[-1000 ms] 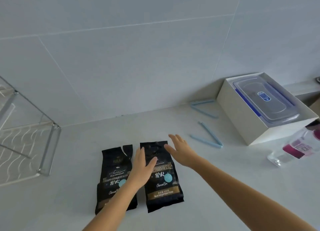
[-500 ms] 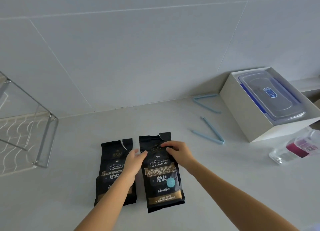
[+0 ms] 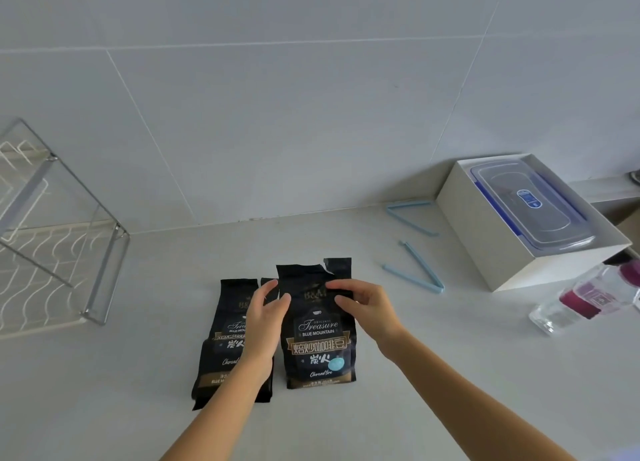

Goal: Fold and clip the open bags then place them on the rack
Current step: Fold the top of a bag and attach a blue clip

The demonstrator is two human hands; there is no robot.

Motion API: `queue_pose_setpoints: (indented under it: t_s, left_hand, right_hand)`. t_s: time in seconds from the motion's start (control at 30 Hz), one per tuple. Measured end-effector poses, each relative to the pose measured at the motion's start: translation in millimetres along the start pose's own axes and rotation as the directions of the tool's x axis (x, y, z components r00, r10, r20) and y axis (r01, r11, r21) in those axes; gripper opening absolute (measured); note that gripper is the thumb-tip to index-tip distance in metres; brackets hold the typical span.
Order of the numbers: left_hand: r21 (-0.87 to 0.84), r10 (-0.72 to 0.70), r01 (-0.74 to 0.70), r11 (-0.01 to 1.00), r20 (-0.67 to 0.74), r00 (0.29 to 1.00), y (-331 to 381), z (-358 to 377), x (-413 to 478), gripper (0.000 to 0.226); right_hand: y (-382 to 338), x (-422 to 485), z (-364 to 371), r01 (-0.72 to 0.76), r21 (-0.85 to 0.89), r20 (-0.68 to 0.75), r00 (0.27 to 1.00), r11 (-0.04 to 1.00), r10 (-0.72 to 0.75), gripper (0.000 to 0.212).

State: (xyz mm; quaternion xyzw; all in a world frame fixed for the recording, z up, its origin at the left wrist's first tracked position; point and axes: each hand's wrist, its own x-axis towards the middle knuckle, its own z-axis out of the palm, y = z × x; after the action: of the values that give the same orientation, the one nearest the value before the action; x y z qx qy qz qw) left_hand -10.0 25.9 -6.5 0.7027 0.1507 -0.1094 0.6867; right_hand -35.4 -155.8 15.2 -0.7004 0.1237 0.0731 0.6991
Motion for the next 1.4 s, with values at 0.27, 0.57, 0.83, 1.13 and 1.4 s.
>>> queue_pose_setpoints:
  t_s: [0.27, 0.57, 0.83, 1.13, 1.4]
  left_hand:
    - [0.075, 0.105, -0.11, 0.991, 0.07, 0.992, 22.1, -4.3, 4.8, 0.033]
    - [0.056, 0.344, -0.342, 0.938, -0.03, 0.938, 21.8, 8.4, -15.9, 0.023]
    - [0.013, 0.374, -0.374, 0.927, 0.037, 0.927, 31.9, 3.5, -20.8, 0.028]
    - [0.07, 0.195, -0.208, 0.976, 0.157, 0.968, 5.6, -0.9, -9.7, 0.06]
    - [0.218, -0.032, -0.037, 0.975, 0.307, 0.951, -13.9, 2.3, 4.1, 0.05]
  right_hand:
    - [1.2, -3.1, -0.9, 0.056, 0.059, -0.116, 0.992, 0.997, -0.049, 0.019]
    - [-3.8, -1.7, -0.6, 0.147, 0.008, -0.181, 0.973, 0.989, -0.143, 0.027]
    - [-6.4, 2.1, -9.9, 0.263, -0.096, -0.171, 0.946, 0.96, -0.276, 0.028]
    - [9.3, 12.6, -12.6, 0.197, -0.288, -0.087, 0.969, 0.937, -0.23, 0.059]
    - [30.7, 8.8, -14.9, -0.027, -0.264, 0.017, 0.999, 0.964, 0.033, 0.043]
